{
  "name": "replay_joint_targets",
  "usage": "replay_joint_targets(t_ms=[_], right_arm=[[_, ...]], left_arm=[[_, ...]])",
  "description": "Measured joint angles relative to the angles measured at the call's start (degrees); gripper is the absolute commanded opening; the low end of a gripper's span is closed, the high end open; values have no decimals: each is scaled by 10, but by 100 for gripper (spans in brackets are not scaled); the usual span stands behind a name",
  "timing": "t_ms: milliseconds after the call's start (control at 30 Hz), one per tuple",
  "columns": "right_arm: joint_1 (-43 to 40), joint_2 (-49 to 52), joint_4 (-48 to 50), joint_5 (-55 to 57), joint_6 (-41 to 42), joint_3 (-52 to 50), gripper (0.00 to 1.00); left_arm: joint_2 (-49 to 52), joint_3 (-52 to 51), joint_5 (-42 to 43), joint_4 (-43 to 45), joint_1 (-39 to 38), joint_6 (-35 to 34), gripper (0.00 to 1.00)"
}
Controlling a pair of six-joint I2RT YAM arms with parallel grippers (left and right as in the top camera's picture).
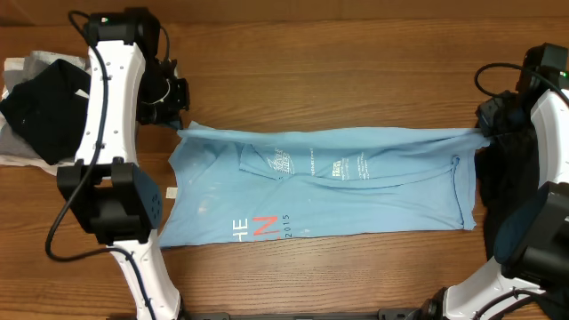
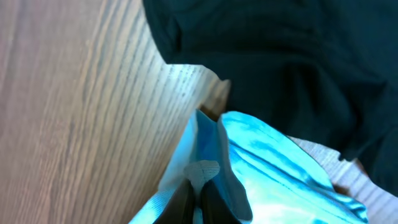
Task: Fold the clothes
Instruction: 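Fold the top edge down toward the bottom edge with both grippers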
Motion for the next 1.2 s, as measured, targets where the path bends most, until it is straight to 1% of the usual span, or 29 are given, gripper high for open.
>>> replay_joint_targets(t_ms=[133, 233, 533, 767, 967, 1200], right_arm=[[0, 0, -24, 5, 7, 0, 4], [0, 0, -50, 30, 22, 0, 4], [0, -5, -84, 67, 39, 0, 4], [0, -7, -120, 73, 46, 0, 4], [0, -7, -123, 78, 58, 0, 4], [0, -7, -142, 118, 99, 0, 4]], left_arm=[[-28, 0, -2, -1, 0, 0, 4], [-47, -7, -2, -1, 0, 0, 4], [-98, -124, -3, 4, 0, -2, 4], [-122, -159, -8, 12, 0, -2, 4], [-126, -225, -15, 21, 0, -2, 4], [-126, -292, -15, 44, -6, -2, 4]])
